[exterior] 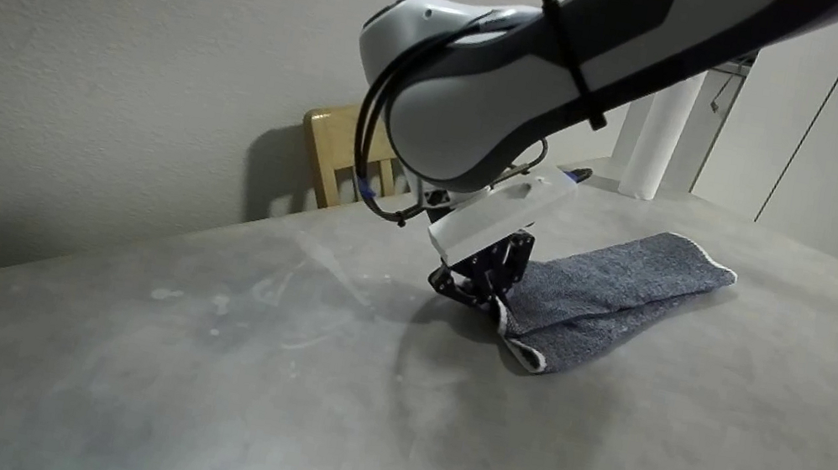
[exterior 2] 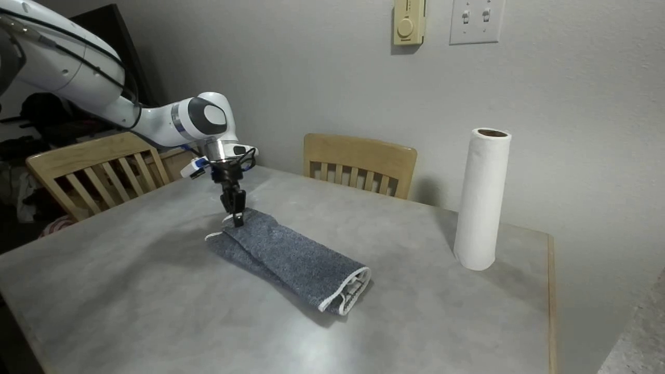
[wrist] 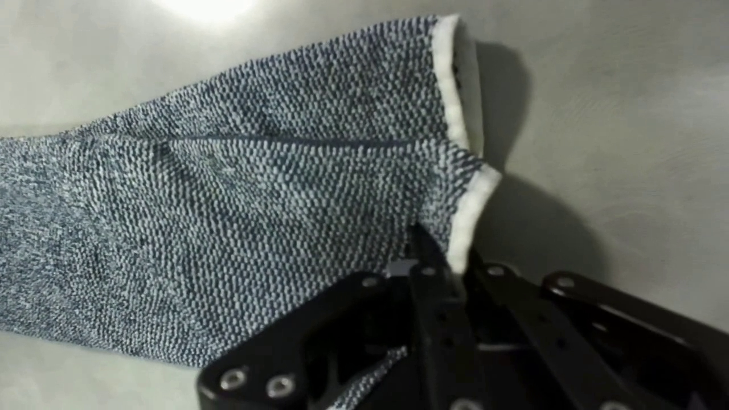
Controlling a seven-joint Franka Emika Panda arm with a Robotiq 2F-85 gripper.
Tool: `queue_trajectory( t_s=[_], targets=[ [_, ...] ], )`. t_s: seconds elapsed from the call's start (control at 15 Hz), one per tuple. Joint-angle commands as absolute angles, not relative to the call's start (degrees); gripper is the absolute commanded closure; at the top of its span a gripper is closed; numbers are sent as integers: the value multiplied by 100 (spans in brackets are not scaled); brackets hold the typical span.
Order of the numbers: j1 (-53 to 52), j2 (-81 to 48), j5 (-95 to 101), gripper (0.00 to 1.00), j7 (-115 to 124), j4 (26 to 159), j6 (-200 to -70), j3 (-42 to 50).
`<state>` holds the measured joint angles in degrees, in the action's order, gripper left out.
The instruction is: Fold the towel once
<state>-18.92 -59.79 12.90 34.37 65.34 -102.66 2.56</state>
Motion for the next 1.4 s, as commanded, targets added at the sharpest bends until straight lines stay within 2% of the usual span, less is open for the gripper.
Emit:
queue_trajectory(
  t_s=[0.0, 0.93, 1.33],
  targets=[
    [-1884, -5959, 1257, 98, 3129, 6559, -10554, 233],
    [-1785, -5575, 1243, 98, 1967, 6704, -11306, -38],
    [-1611, -5104, 1246, 98, 1168, 7192, -12360, -223]
  ],
)
